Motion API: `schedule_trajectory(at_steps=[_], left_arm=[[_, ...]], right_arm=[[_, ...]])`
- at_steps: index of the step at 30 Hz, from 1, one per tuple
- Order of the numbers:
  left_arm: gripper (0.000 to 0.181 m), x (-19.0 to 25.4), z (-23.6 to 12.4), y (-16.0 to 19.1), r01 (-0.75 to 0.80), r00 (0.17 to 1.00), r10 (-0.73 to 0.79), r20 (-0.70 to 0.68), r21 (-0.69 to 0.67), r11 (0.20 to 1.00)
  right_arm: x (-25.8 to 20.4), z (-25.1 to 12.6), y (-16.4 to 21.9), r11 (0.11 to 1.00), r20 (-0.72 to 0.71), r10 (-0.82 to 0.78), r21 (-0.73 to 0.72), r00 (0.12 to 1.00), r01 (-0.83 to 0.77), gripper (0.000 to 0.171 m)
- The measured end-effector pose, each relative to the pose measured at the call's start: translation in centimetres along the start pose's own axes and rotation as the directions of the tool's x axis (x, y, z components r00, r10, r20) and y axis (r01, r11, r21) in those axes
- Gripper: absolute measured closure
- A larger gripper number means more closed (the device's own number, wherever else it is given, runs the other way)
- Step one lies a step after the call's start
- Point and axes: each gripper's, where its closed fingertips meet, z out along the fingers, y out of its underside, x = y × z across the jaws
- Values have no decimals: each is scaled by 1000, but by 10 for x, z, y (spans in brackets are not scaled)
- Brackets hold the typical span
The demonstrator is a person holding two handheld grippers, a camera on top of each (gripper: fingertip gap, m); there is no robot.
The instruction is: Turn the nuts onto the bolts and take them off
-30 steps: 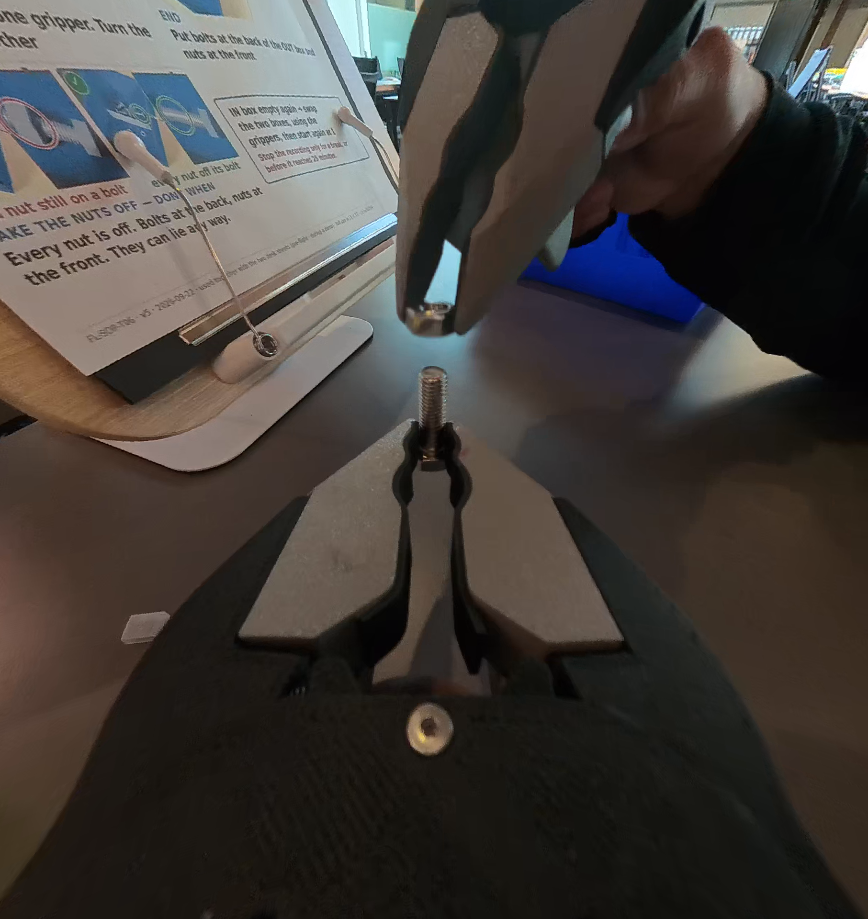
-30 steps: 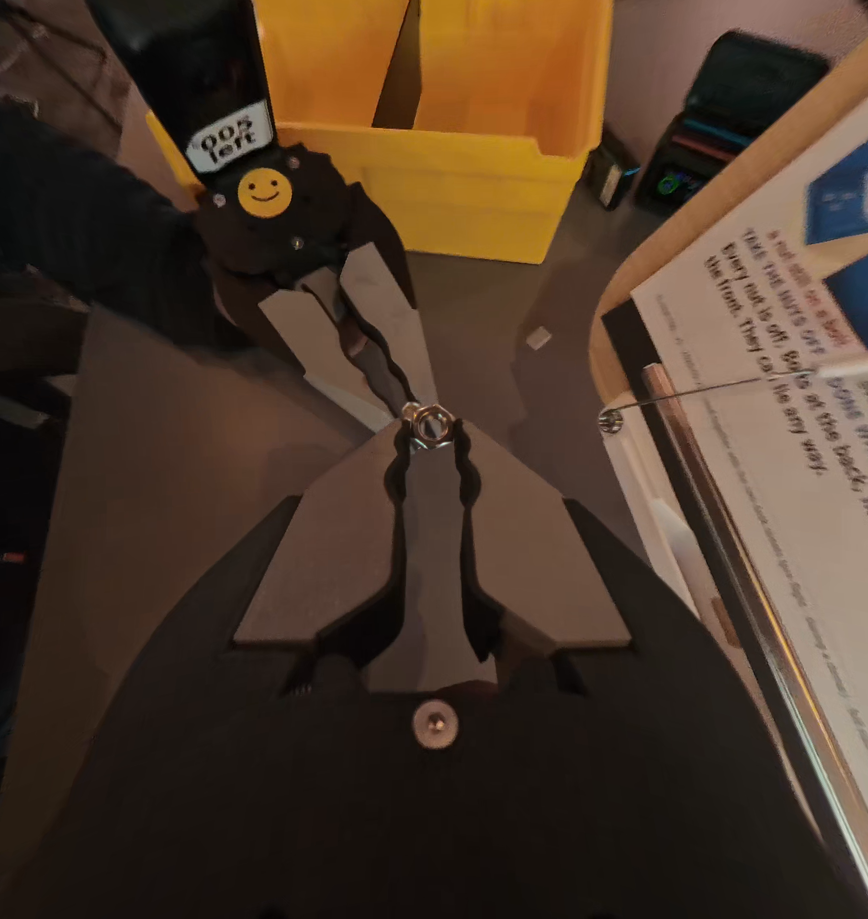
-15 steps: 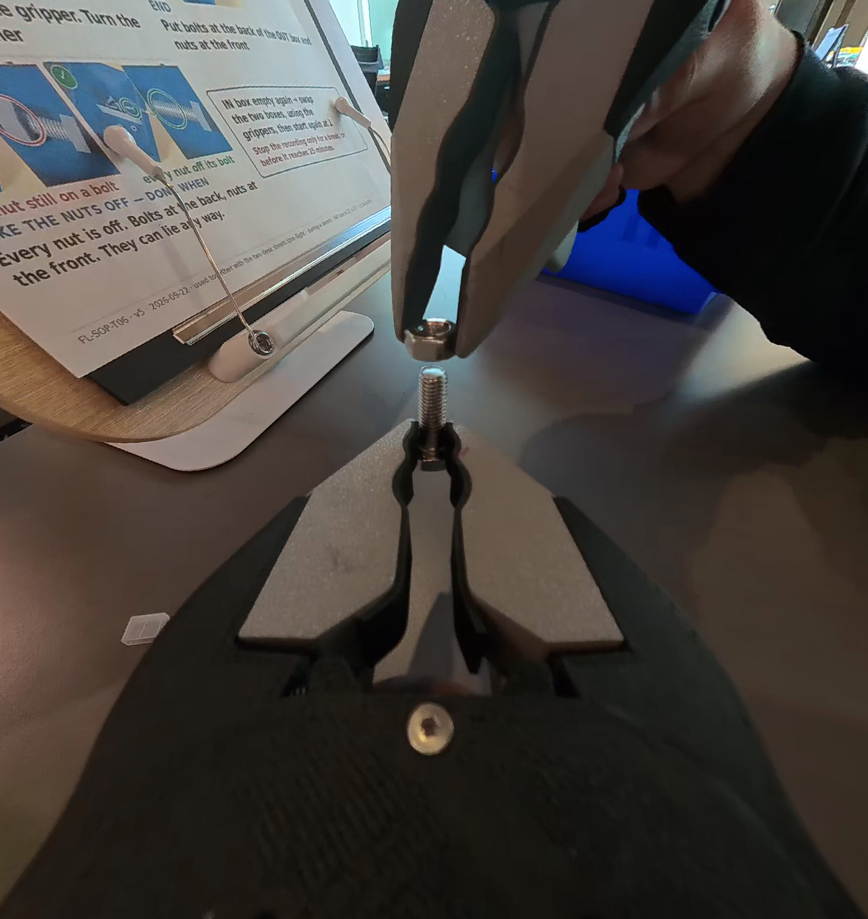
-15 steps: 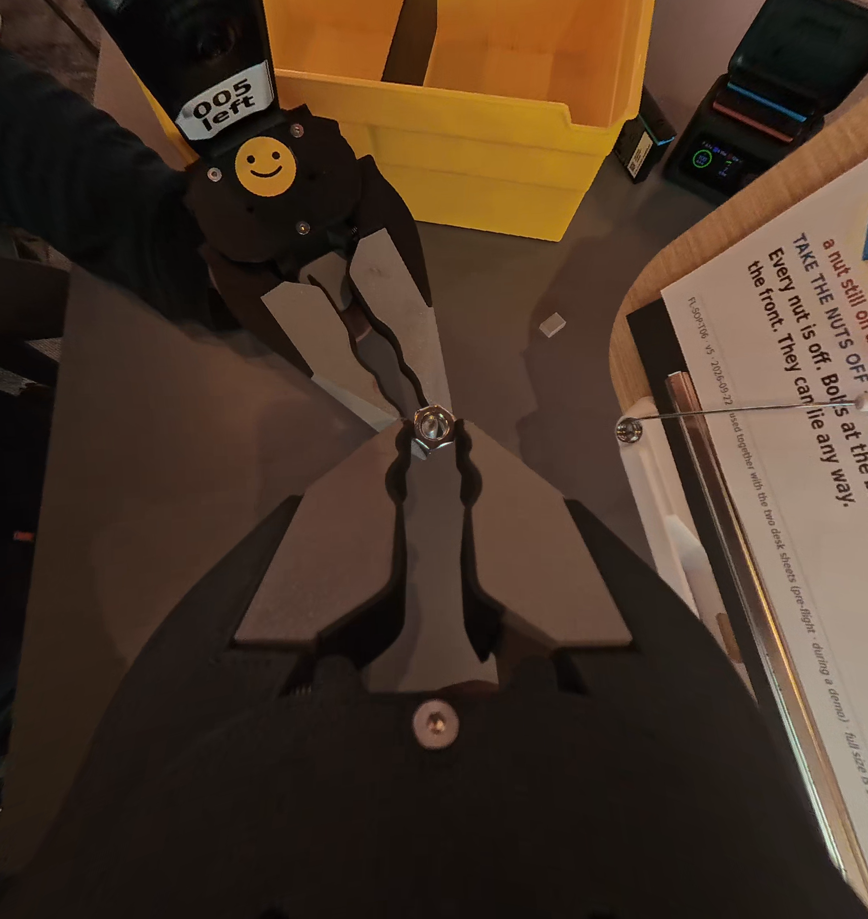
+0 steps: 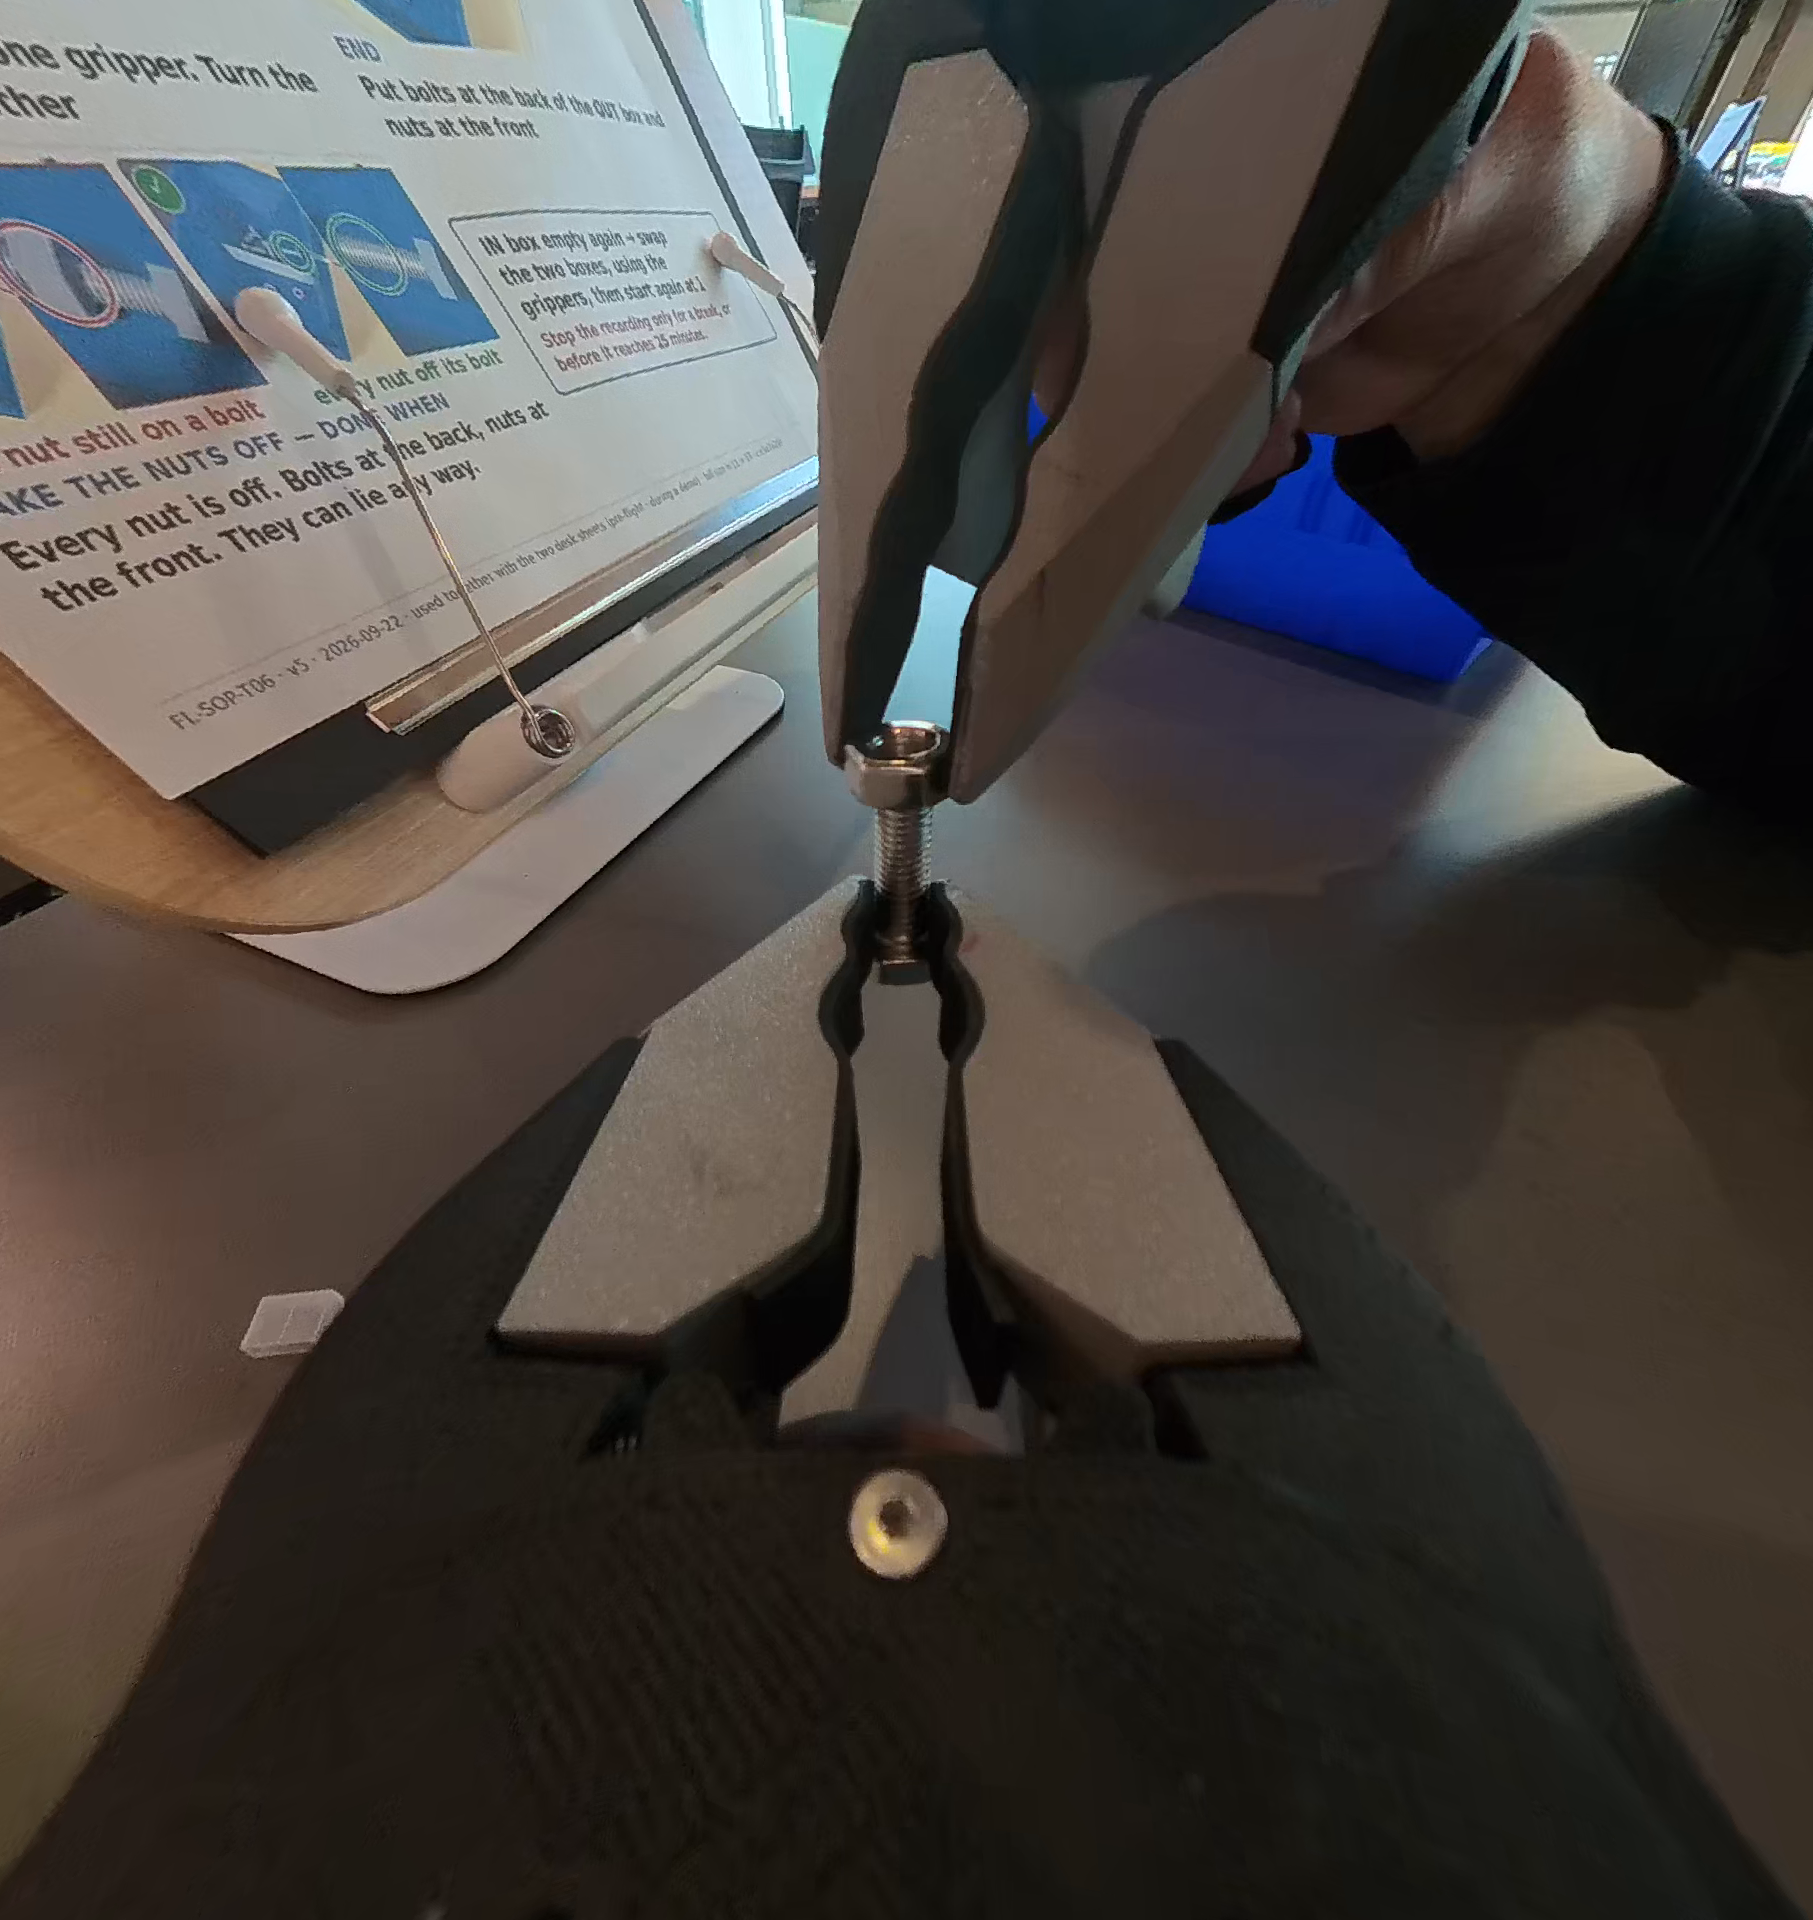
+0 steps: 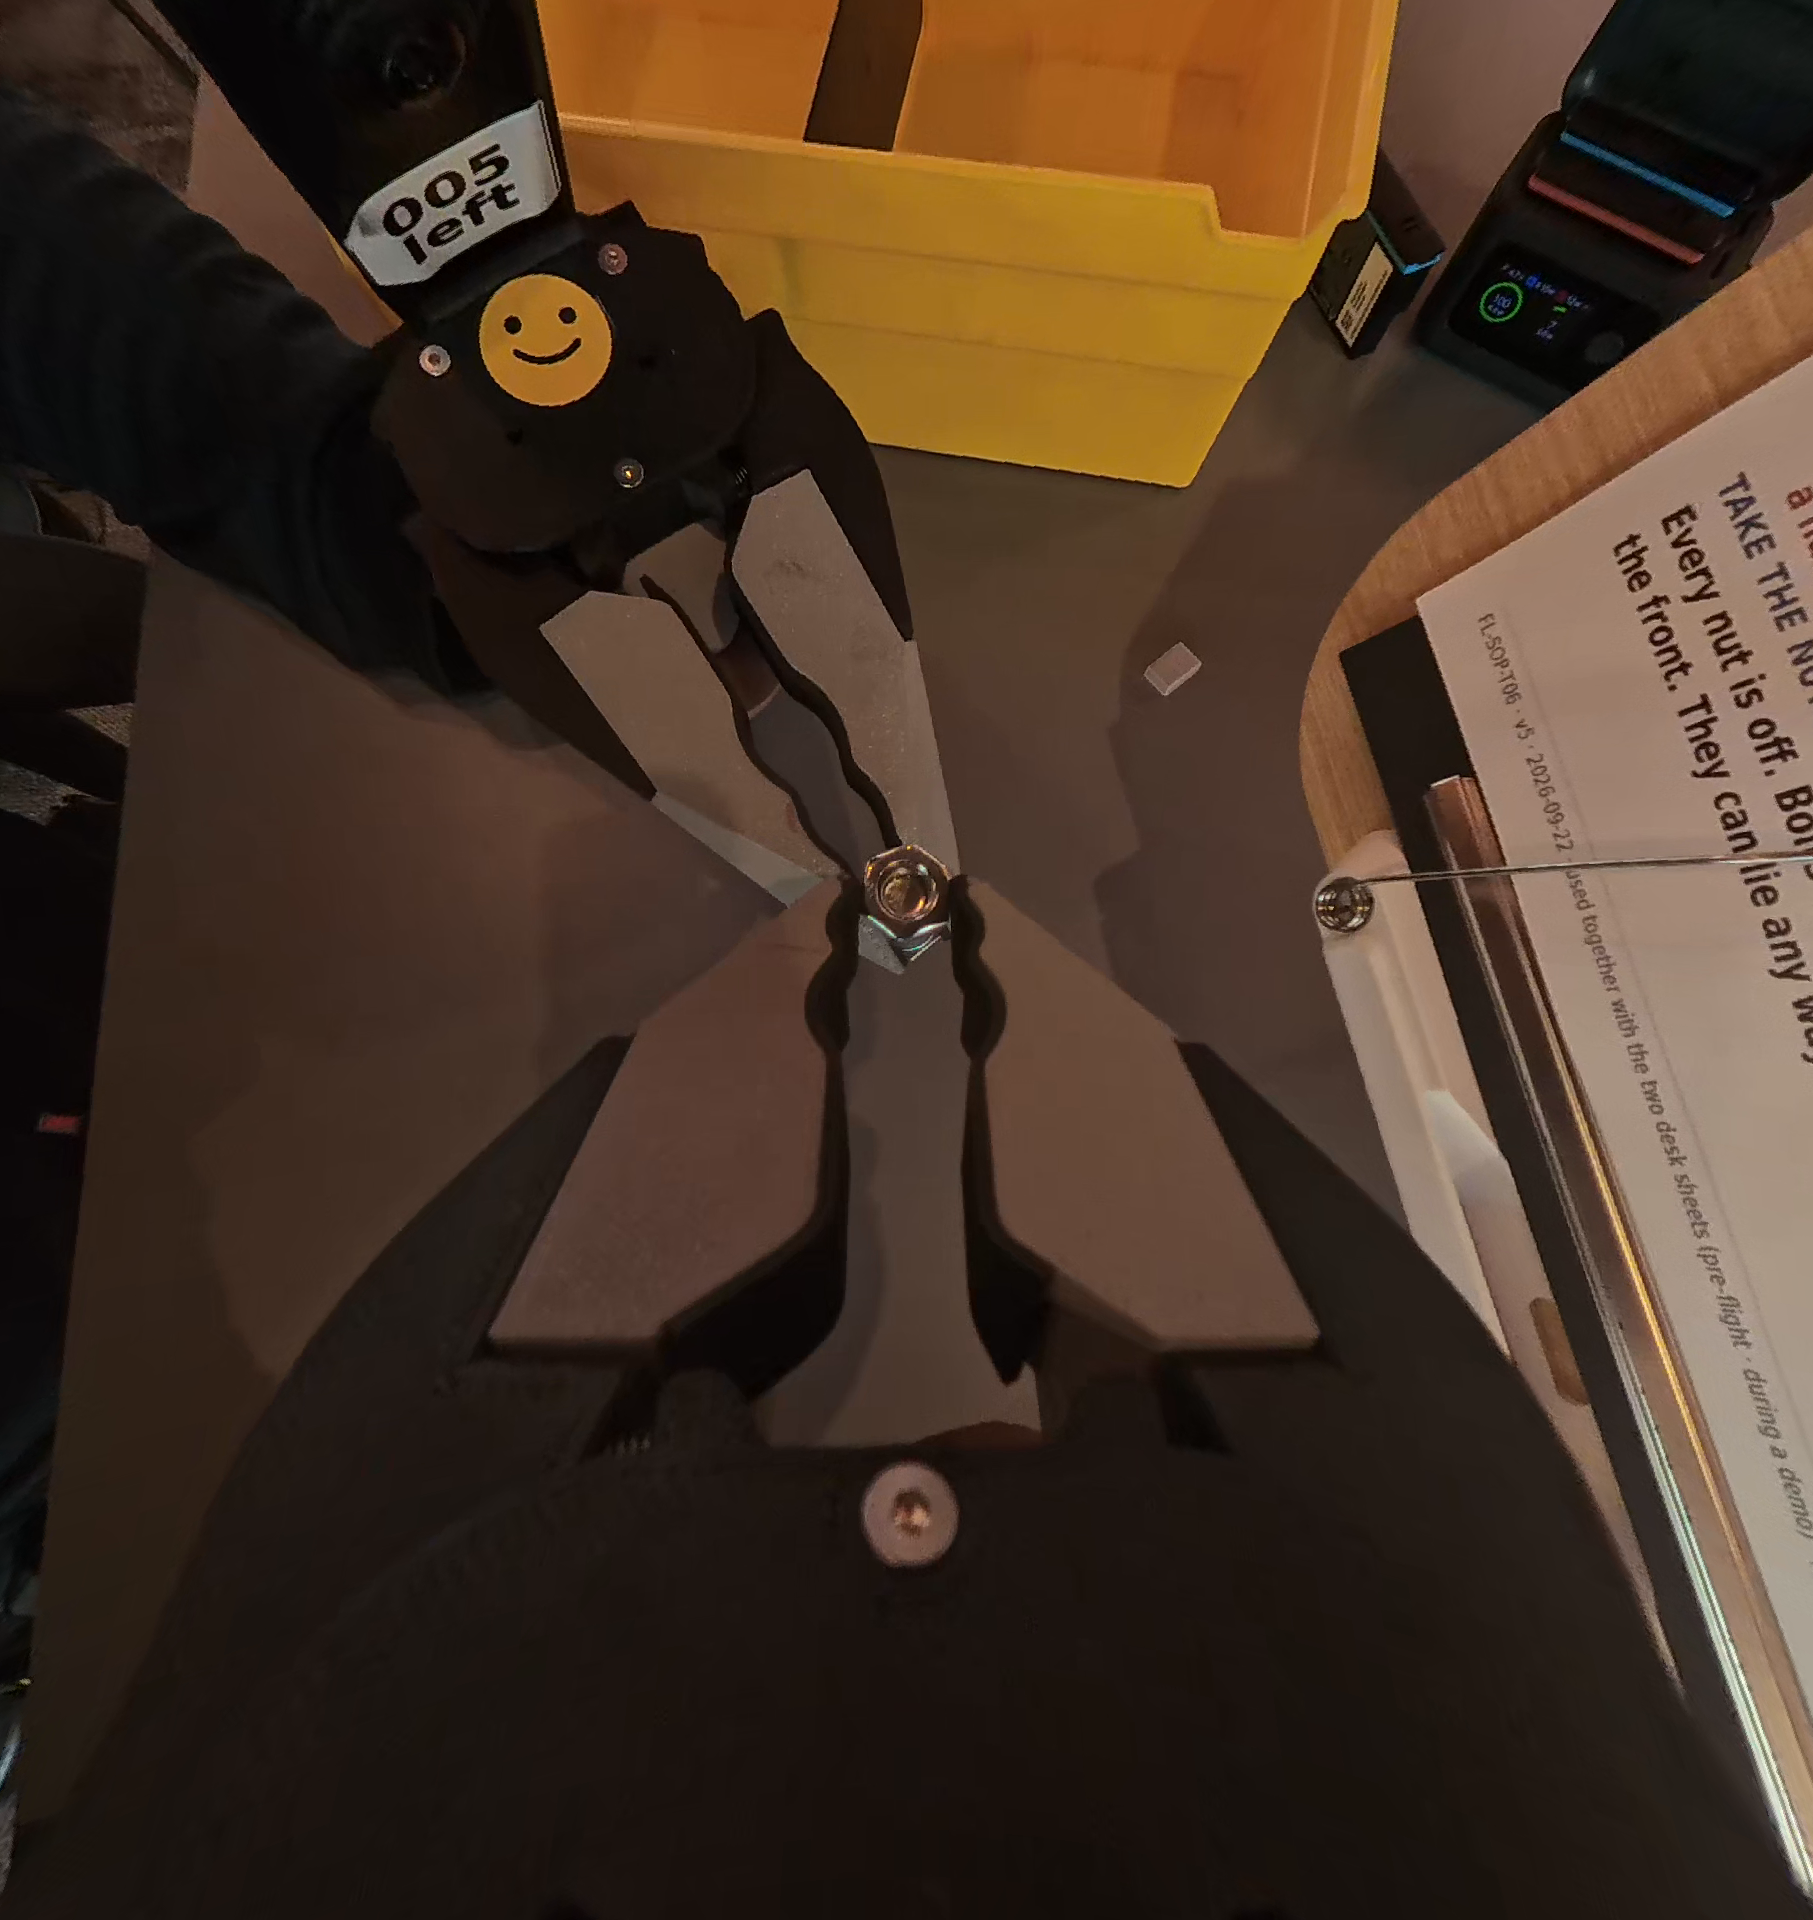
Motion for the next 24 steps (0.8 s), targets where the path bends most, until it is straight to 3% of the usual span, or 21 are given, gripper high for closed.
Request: schedule_trajectory(at_steps=[11, 24], left_arm=[[175, -14, -3, -5, -6, 995, 4, 100, 15, 1000], [175, -29, -7, -6, -56, 975, 55, 216, -5, 998]], right_arm=[[8, 1, -8, 999, 24, 32, -31, 999, -32, 157], [17, 7, -17, 997, -57, 67, -46, 996, -70, 157]])
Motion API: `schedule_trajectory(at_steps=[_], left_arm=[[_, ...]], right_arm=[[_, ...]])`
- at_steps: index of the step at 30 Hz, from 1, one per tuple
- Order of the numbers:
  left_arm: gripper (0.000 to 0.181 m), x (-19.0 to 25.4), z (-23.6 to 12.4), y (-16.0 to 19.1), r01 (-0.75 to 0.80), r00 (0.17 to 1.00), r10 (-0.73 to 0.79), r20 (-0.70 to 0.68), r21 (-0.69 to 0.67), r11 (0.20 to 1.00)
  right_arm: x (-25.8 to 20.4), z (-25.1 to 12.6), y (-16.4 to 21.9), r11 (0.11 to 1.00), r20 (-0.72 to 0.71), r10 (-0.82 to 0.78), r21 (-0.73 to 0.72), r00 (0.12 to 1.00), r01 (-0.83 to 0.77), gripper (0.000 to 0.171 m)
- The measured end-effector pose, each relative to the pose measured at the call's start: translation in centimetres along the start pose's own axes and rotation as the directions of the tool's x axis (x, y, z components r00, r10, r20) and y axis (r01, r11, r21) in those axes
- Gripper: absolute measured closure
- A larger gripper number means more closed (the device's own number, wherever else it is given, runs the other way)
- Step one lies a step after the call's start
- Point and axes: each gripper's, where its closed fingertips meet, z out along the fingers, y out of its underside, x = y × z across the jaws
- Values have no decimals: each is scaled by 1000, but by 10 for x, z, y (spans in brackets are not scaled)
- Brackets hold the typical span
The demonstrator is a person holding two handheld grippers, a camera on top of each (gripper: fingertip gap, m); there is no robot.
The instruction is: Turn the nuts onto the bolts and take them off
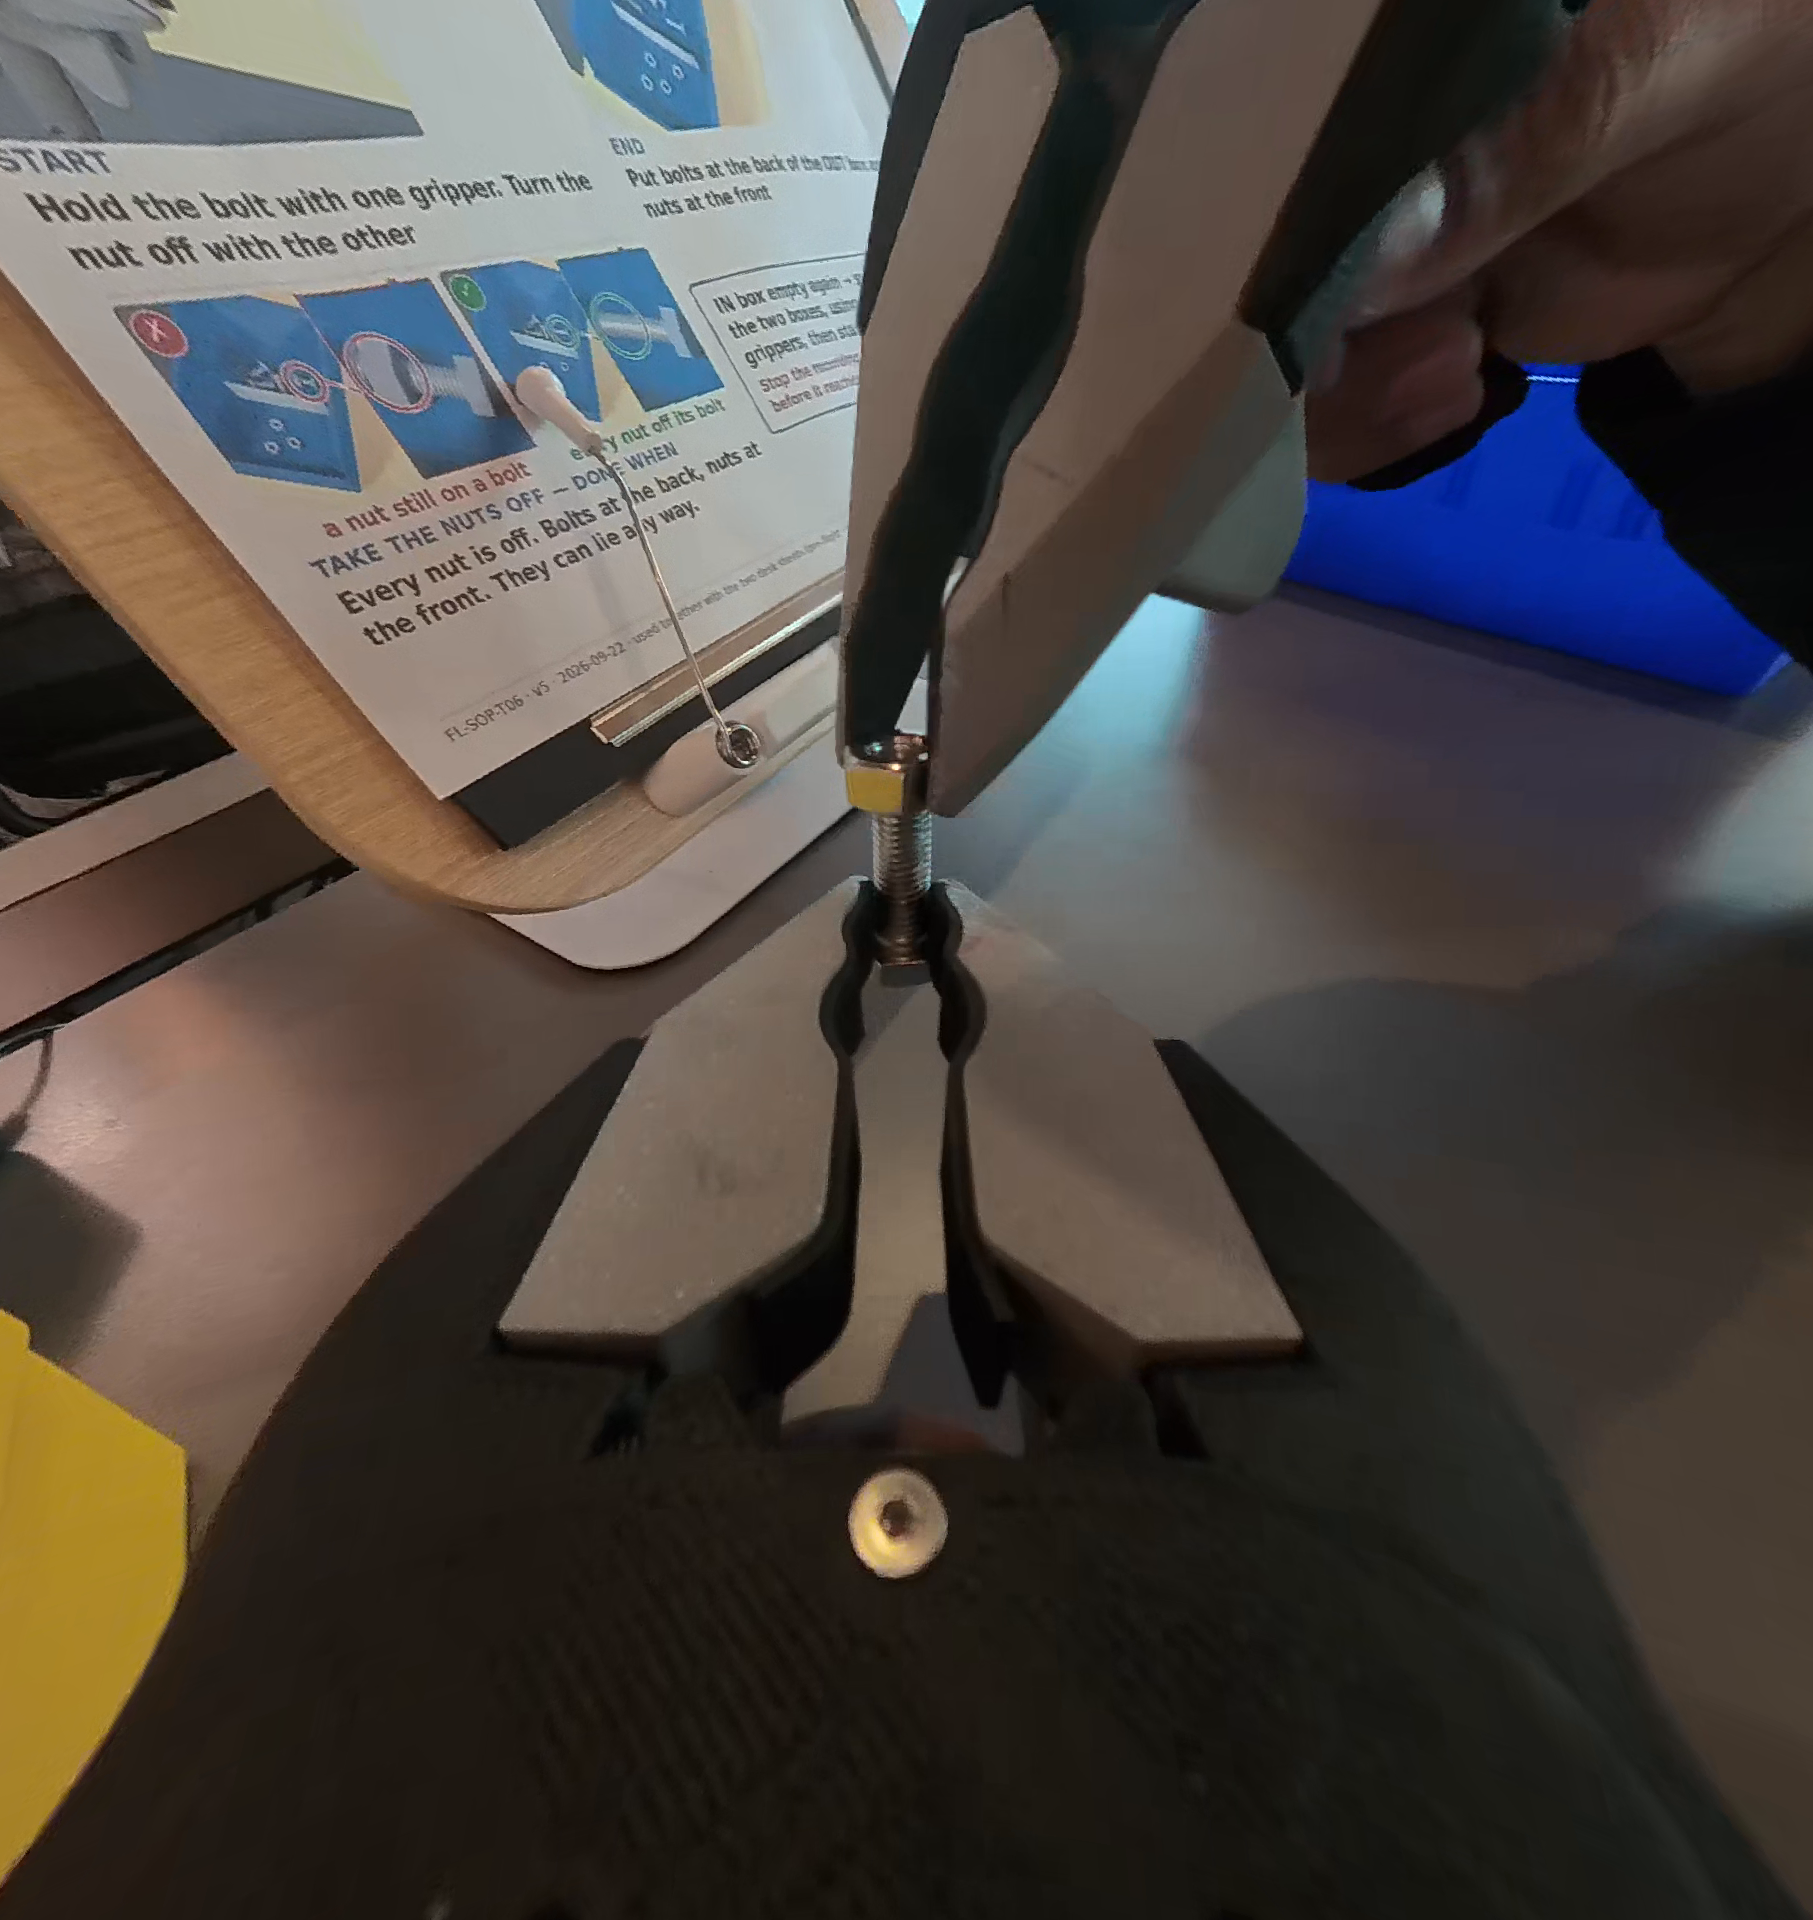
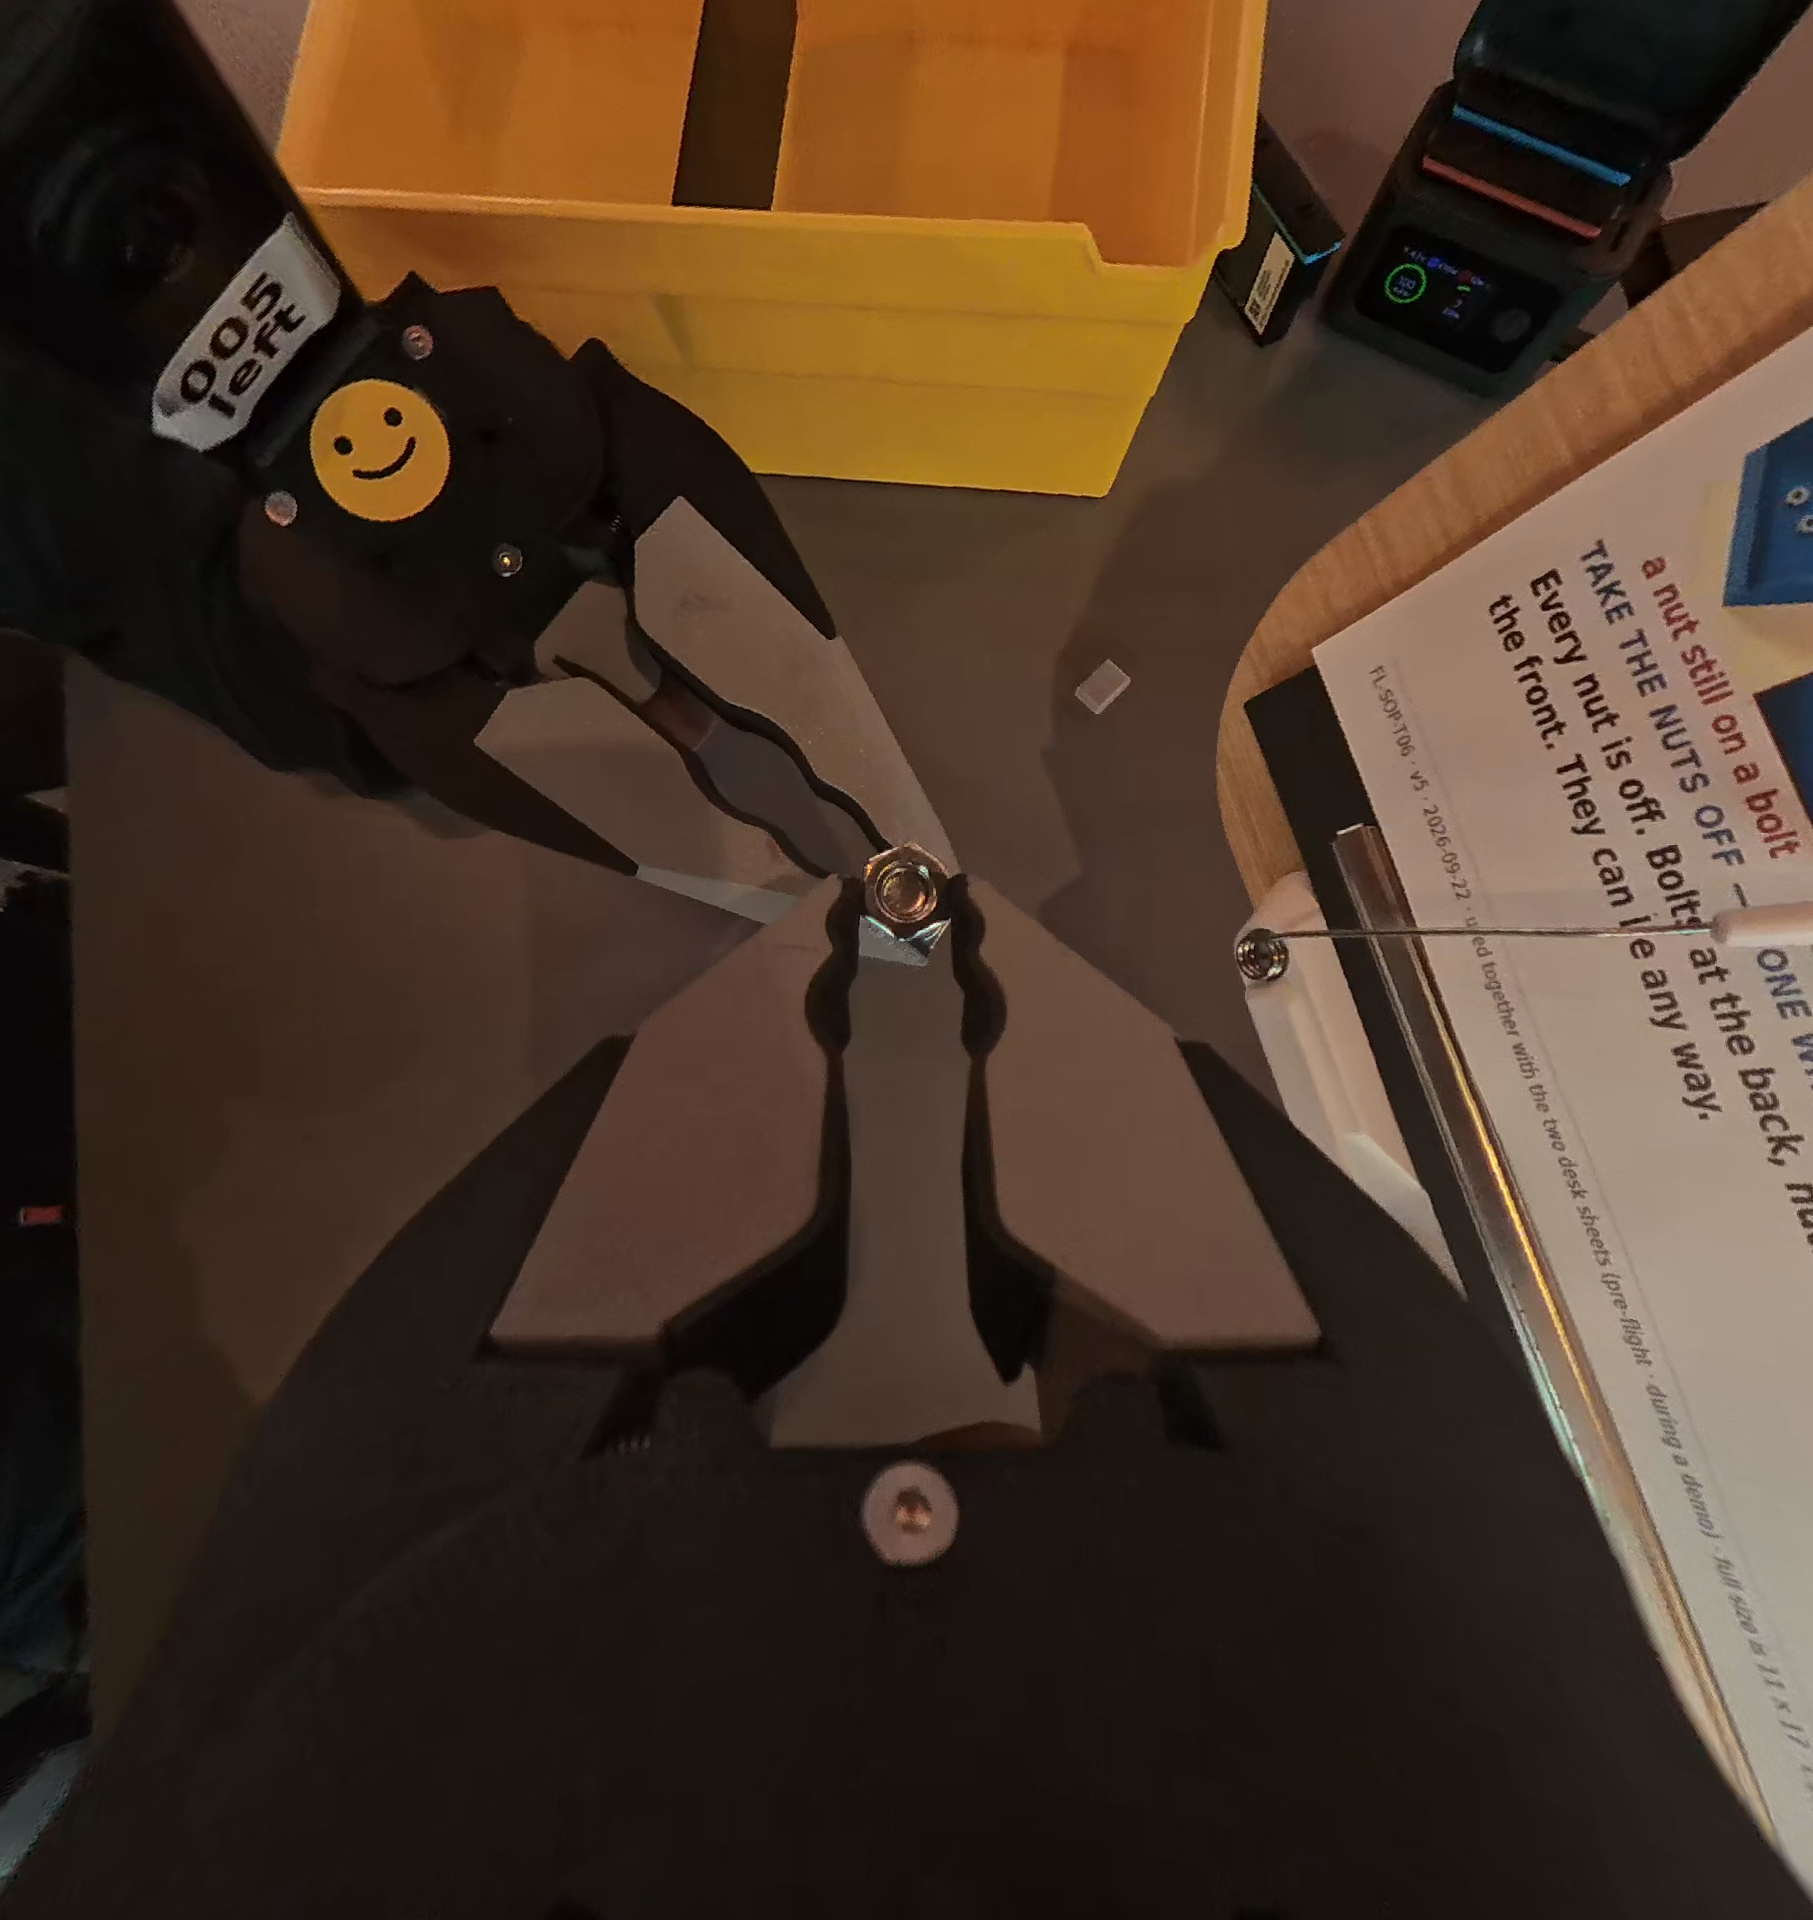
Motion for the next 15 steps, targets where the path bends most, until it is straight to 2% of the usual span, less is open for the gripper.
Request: schedule_trajectory(at_steps=[9, 15], left_arm=[[175, -17, 1, 3, -1, 984, 10, 177, -51, 999], [175, -24, -4, 5, 60, 961, -41, 274, -63, 996]], right_arm=[[11, 6, -5, 996, -98, 88, 8, 991, -87, 157], [12, 12, -12, 986, -115, 168, 26, 979, -166, 157]])
